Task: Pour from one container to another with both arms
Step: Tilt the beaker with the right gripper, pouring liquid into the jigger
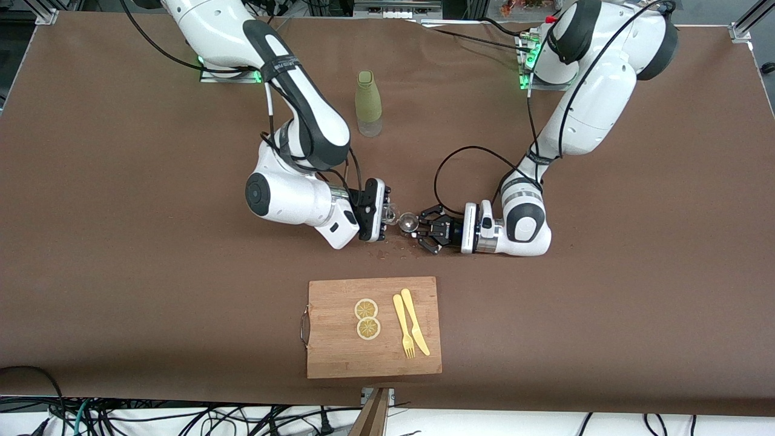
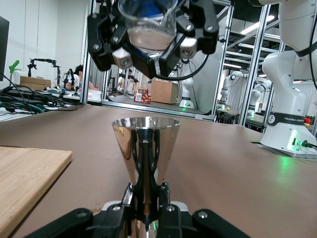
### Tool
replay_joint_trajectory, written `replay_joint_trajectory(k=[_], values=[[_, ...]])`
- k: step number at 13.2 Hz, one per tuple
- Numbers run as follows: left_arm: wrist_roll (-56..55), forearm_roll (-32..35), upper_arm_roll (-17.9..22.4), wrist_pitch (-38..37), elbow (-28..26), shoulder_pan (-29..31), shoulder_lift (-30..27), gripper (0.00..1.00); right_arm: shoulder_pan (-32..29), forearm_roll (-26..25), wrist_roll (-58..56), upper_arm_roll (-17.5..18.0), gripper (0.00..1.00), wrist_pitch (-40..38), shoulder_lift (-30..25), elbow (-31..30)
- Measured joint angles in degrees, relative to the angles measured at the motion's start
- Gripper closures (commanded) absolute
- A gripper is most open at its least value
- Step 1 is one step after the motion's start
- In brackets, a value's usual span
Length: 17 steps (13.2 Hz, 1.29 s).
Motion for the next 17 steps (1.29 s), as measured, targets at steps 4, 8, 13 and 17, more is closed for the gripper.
replay_joint_trajectory(k=[4,8,13,17], values=[[0.0,-0.7,-0.1,0.6,0.0,-0.9,0.0,1.00,0.7,-3.9,0.2,0.0,1.00,0.0,0.0,0.0],[0.1,-0.7,-0.1,0.8,0.0,-0.9,0.0,1.00,0.8,-7.1,0.3,0.0,1.00,0.0,0.0,0.0],[0.1,-0.7,-0.1,0.8,0.0,-0.9,0.0,1.00,1.1,-10.2,0.6,0.0,1.00,0.0,0.2,0.0],[0.1,-0.7,-0.1,0.9,0.0,-0.9,0.0,1.00,1.8,-14.2,3.6,0.0,1.00,0.0,0.2,0.0]])
